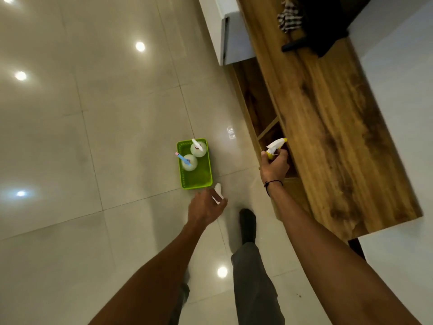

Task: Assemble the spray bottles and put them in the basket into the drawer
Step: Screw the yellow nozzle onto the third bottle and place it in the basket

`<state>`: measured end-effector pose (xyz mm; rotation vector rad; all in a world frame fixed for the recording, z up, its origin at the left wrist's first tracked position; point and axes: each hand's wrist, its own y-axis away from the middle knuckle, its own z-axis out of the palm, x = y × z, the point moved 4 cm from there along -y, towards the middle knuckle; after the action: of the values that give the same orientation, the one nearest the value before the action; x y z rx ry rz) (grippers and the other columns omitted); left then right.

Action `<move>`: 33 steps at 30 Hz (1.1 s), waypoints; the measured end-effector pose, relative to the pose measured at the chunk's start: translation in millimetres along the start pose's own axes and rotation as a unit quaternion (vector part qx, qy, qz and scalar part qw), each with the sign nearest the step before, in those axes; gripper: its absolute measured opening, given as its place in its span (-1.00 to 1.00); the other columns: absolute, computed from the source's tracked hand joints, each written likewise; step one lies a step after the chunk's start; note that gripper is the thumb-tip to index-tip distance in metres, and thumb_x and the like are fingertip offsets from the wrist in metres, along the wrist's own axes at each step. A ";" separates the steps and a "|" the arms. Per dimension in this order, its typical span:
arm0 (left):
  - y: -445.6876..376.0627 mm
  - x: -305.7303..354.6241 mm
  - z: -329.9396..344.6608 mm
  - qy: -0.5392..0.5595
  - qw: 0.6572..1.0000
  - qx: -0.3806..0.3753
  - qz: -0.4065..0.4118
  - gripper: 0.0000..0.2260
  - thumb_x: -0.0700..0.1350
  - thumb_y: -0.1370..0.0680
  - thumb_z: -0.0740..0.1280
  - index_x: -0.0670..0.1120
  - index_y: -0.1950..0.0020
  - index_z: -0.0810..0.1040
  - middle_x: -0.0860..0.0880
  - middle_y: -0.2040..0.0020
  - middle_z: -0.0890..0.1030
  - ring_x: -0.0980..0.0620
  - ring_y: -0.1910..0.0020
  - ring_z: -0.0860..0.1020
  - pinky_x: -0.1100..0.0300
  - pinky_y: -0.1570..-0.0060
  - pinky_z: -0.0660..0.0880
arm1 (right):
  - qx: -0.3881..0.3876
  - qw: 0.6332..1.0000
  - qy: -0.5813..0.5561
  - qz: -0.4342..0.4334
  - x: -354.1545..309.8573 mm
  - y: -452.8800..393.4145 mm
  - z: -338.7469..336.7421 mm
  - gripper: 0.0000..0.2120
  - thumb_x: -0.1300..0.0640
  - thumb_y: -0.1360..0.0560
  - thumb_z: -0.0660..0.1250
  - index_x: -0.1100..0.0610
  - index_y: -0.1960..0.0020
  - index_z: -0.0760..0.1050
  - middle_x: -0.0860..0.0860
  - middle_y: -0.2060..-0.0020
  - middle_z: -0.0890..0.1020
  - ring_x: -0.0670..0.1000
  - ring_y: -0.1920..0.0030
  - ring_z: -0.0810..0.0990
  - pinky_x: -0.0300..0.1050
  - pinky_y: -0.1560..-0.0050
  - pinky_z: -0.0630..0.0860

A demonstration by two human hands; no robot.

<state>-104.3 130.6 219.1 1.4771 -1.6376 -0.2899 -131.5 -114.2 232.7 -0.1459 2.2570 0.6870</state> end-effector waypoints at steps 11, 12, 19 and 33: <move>-83.1 -100.1 103.7 0.082 0.991 0.034 -0.096 -0.66 0.21 -0.46 0.50 0.05 -0.11 0.62 0.01 -0.04 0.75 -0.10 -0.10 0.70 0.09 -0.07 0.56 | -0.046 0.999 0.005 -0.020 89.1 -36.1 110.1 -0.61 0.16 -0.61 0.41 0.25 -0.36 0.40 0.18 -0.19 0.60 0.20 -0.17 0.66 0.24 -0.15 0.69; -92.8 -107.6 110.7 0.086 0.991 0.046 -0.096 -0.61 0.20 -0.46 0.51 0.03 -0.16 0.60 0.00 -0.08 0.73 -0.10 -0.11 0.69 0.09 -0.05 0.54 | -0.050 0.999 0.001 -0.021 96.9 -41.7 121.3 -0.61 0.16 -0.61 0.41 0.26 -0.35 0.40 0.17 -0.17 0.61 0.22 -0.16 0.68 0.25 -0.15 0.69; -166.0 -148.9 183.9 0.009 0.989 0.044 -0.137 -0.15 0.26 -0.39 0.58 -0.12 -0.49 0.31 -0.13 -0.38 0.41 -0.22 -0.38 0.45 -0.16 -0.16 0.57 | -0.059 0.998 -0.017 -0.028 158.3 -81.6 192.4 -0.62 0.16 -0.60 0.42 0.25 -0.33 0.40 0.14 -0.11 0.61 0.23 -0.15 0.70 0.27 -0.13 0.69; -202.9 -187.5 219.0 0.063 0.990 -0.001 -0.128 -0.11 -0.01 -0.24 0.72 -0.12 -0.43 0.32 -0.14 -0.33 0.49 -0.22 -0.27 0.59 -0.10 -0.13 0.61 | -0.071 0.995 -0.035 -0.064 179.8 -112.3 199.5 -0.74 0.13 -0.61 0.40 0.16 -0.22 0.40 0.18 -0.01 0.65 0.12 0.17 0.71 -0.32 0.39 0.62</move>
<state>-143.2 162.3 -129.8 1.6720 -1.3479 -0.3314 -96.6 -87.6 -55.1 -0.3276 2.1119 0.7709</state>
